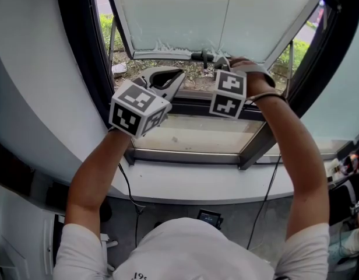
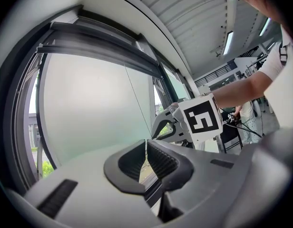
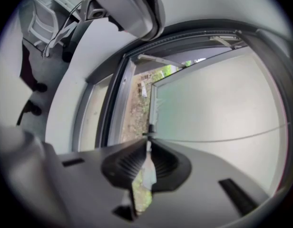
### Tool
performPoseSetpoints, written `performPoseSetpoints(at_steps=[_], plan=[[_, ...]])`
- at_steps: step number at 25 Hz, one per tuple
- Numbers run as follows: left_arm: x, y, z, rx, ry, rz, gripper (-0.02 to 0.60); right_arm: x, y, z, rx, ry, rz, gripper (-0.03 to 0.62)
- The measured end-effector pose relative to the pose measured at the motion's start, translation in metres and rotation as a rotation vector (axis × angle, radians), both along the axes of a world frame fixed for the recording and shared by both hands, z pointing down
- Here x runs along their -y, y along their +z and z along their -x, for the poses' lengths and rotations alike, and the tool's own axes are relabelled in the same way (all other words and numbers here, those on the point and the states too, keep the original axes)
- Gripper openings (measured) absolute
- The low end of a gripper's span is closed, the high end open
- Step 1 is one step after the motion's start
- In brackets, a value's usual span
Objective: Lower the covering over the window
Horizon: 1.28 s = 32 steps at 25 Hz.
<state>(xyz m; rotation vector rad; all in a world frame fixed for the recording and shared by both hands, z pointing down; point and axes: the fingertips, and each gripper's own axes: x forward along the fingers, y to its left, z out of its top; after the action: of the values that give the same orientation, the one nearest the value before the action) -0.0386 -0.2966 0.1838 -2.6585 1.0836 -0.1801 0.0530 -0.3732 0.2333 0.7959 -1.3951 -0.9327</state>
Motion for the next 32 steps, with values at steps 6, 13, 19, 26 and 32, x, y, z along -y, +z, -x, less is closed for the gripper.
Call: performPoseSetpoints(at_steps=[6, 13, 19, 26, 32], plan=[[0.002, -0.005, 0.009, -0.006, -0.038, -0.014, 0.020, -0.010, 0.027, -0.005, 0.022, 0.019, 0.063, 0.038], [0.006, -0.004, 0.010, 0.033, -0.053, -0.020, 0.029, -0.016, 0.067, -0.004, 0.008, 0.036, 0.135, 0.038], [0.010, -0.005, 0.018, 0.066, -0.089, -0.040, 0.091, -0.017, 0.082, -0.006, 0.000, 0.053, 0.160, 0.038], [0.012, -0.011, 0.030, 0.089, -0.118, -0.057, 0.100, -0.016, 0.098, -0.009, 0.008, 0.077, 0.183, 0.038], [0.017, -0.011, 0.036, 0.123, -0.149, -0.076, 0.101, -0.020, 0.134, -0.008, -0.066, 0.074, 0.204, 0.038]])
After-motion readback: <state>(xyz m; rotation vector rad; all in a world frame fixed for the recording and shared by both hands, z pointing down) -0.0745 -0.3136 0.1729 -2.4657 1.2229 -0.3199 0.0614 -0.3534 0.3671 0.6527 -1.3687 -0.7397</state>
